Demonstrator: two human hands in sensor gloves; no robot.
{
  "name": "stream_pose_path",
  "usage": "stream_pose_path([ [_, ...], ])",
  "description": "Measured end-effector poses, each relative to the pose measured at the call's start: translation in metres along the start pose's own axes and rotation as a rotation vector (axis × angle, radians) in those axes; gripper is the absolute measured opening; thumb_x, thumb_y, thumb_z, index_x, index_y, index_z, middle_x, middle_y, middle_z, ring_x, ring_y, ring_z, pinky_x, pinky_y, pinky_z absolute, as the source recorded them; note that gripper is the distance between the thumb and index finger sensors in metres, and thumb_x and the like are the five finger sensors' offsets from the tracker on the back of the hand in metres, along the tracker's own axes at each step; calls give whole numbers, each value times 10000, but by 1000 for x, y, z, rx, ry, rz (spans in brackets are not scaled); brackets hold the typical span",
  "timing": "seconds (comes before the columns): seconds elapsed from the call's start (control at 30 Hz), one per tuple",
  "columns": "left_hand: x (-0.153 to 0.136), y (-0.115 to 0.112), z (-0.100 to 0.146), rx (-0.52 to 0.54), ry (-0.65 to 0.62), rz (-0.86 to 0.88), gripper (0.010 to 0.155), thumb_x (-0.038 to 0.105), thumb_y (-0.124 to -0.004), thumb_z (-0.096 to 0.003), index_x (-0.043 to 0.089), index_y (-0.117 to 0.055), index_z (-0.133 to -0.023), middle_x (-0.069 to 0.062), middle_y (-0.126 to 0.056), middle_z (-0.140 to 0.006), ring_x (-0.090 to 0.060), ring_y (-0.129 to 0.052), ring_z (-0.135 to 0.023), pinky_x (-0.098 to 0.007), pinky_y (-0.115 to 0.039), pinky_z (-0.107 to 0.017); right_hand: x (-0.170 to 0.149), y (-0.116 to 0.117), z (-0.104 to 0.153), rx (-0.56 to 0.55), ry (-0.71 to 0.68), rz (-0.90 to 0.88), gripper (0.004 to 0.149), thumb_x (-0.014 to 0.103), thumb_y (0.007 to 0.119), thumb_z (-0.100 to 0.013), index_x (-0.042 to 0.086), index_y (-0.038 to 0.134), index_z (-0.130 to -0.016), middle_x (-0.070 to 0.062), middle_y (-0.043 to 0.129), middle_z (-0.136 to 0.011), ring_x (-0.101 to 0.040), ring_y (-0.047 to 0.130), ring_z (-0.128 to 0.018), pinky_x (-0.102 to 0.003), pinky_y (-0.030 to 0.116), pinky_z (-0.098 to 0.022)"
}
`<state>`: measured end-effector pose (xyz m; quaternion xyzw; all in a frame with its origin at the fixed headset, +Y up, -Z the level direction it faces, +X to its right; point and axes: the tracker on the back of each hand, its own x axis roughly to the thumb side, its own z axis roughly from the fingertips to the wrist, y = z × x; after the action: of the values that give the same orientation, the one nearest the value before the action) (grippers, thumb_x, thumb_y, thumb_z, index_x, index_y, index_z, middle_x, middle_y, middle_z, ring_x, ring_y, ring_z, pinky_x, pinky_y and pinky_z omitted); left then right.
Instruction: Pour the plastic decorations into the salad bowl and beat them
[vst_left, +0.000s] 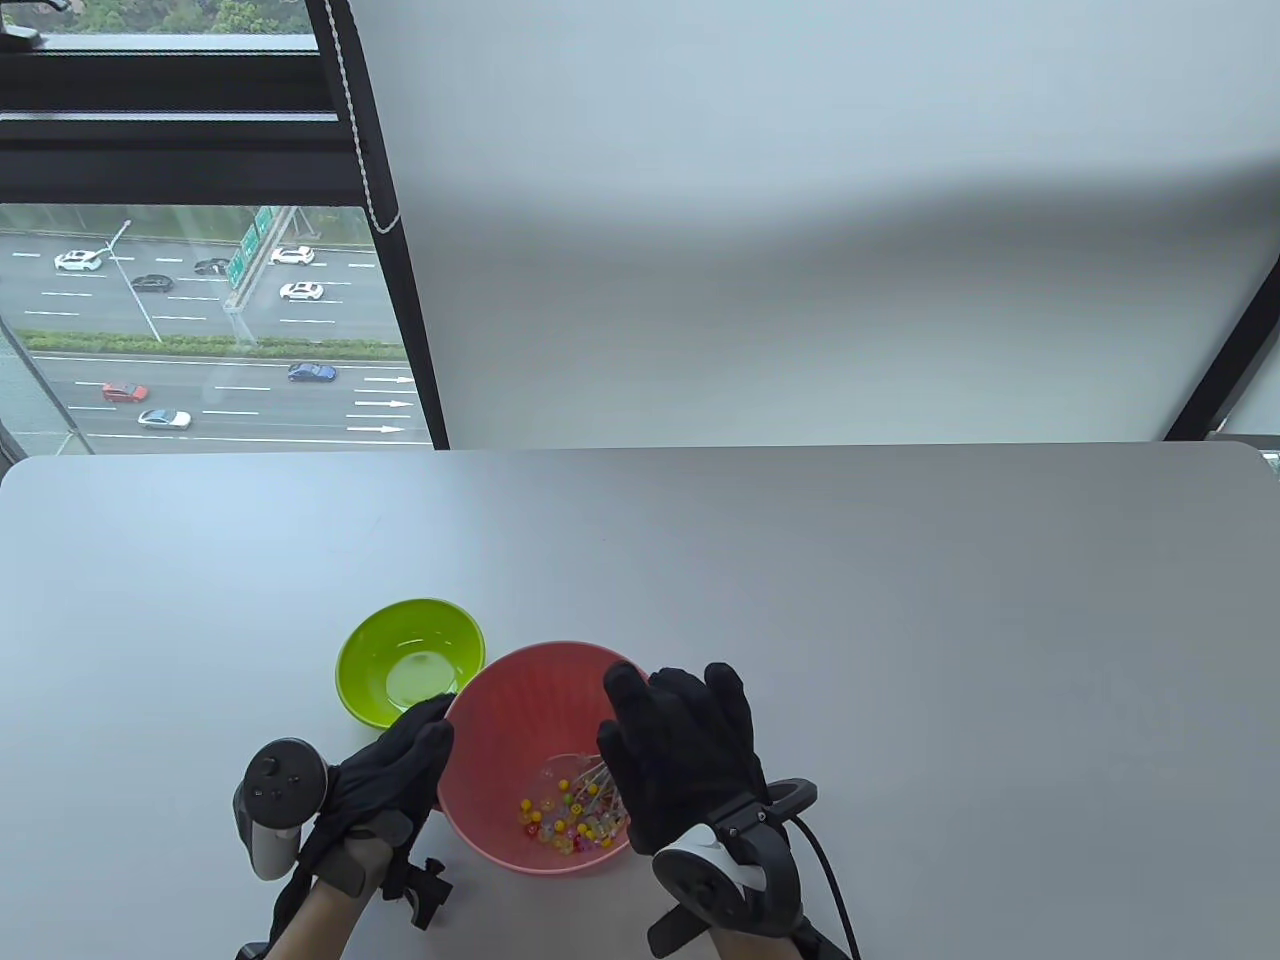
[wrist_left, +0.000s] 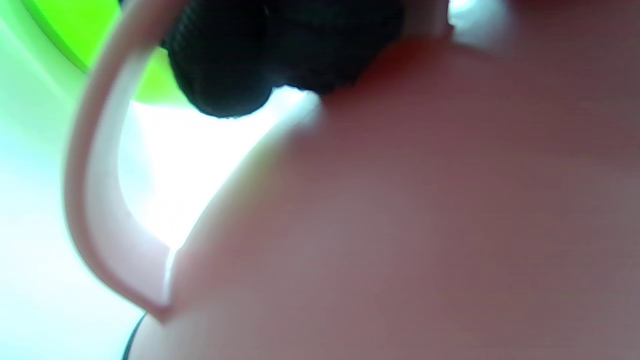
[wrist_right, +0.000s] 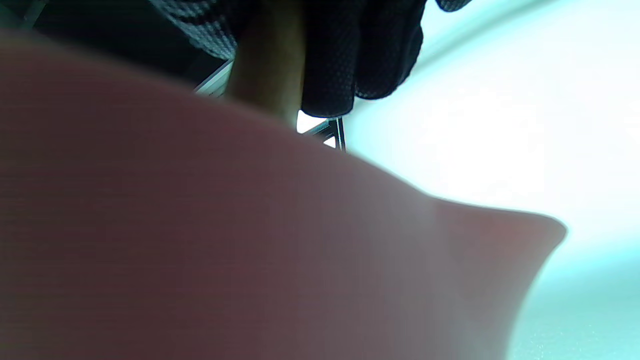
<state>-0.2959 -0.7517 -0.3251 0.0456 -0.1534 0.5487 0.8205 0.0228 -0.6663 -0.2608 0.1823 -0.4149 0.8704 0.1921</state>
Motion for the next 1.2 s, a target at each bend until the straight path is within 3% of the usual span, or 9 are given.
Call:
stream_pose_path([
  [0.4,0,0,0,4,0,4,696,625,-598,-554,73,-729,-958,6,-930,-438,-286,-953,-526,-551,-659,-666,-4,7,0,49,101,-153,604,545,691,-585,309,487,-1102,108,886,-782,-210,808,-831,-508,407,-789],
  [0.7,0,0,0,4,0,5,697,626,-596,-555,72,-729,-957,6,-930,-436,-285,-954,-524,-551,-660,-665,0,8,0,51,83,-128,548,562,776,-540,322,626,-1010,123,927,-768,-183,855,-819,-497,433,-784],
  [1.2,-1,-1,0,7,7,15,696,627,-596,-555,73,-731,-955,5,-929,-434,-286,-954,-523,-553,-661,-663,8,0,-2,9,-40,37,529,536,737,-573,354,565,-1039,123,884,-806,-197,803,-858,-501,409,-792],
])
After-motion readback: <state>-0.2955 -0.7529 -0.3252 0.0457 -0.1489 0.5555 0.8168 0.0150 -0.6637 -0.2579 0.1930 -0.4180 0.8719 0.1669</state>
